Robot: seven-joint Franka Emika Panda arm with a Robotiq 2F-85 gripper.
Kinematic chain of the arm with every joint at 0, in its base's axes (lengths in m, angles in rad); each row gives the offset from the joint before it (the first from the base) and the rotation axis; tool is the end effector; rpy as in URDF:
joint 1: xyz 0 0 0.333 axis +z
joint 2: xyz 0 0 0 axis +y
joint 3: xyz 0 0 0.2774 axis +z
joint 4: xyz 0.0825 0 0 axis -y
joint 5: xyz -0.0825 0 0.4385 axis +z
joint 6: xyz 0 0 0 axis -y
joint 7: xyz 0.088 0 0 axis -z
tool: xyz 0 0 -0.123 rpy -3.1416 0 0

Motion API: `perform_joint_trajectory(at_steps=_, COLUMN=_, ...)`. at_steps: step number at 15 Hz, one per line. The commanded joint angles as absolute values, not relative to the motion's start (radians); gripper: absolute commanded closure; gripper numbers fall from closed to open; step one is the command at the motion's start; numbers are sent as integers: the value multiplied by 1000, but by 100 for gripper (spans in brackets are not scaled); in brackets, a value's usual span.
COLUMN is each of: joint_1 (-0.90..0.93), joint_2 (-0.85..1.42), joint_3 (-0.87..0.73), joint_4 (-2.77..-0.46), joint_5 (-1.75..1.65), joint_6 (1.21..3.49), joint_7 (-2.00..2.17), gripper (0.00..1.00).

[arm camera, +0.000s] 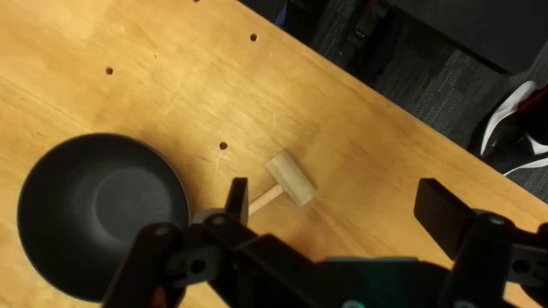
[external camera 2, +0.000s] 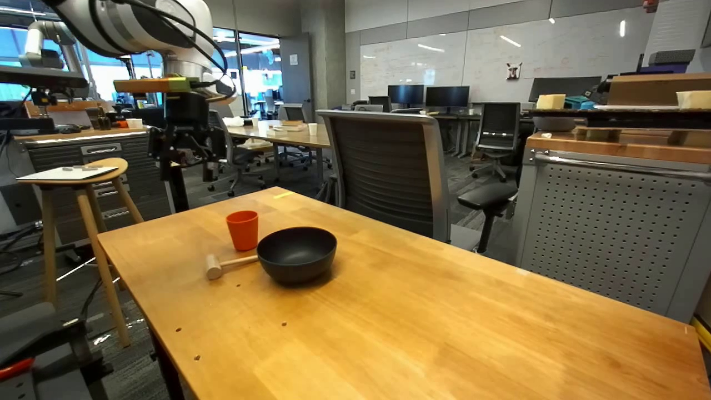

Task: Put the orange cup inside the black bowl

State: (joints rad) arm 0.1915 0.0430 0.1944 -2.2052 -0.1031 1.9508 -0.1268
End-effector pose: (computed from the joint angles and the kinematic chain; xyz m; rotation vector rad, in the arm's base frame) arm 0.4997 0.1946 0.2534 2.8738 0.8362 -0.4270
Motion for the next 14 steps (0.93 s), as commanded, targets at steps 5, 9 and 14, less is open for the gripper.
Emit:
perform_joint_trajectory(at_steps=5, joint_1=229, joint_2=483, joint_3=187, joint_4=-1731, joint_5=-201, joint_6=1900, joint_7=-137, gripper=0)
perform_joint_trajectory(at_steps=9, joint_1=217, joint_2=664, joint_3=176, joint_4=-1529, joint_5=-165, joint_6=1871, joint_7=-182, gripper=0)
perform_joint_trajectory(at_steps=14, joint_1=210, joint_2=863, joint_3=132, joint_4=-1290, joint_5=-173, joint_6=1810, joint_7=-197, gripper=0)
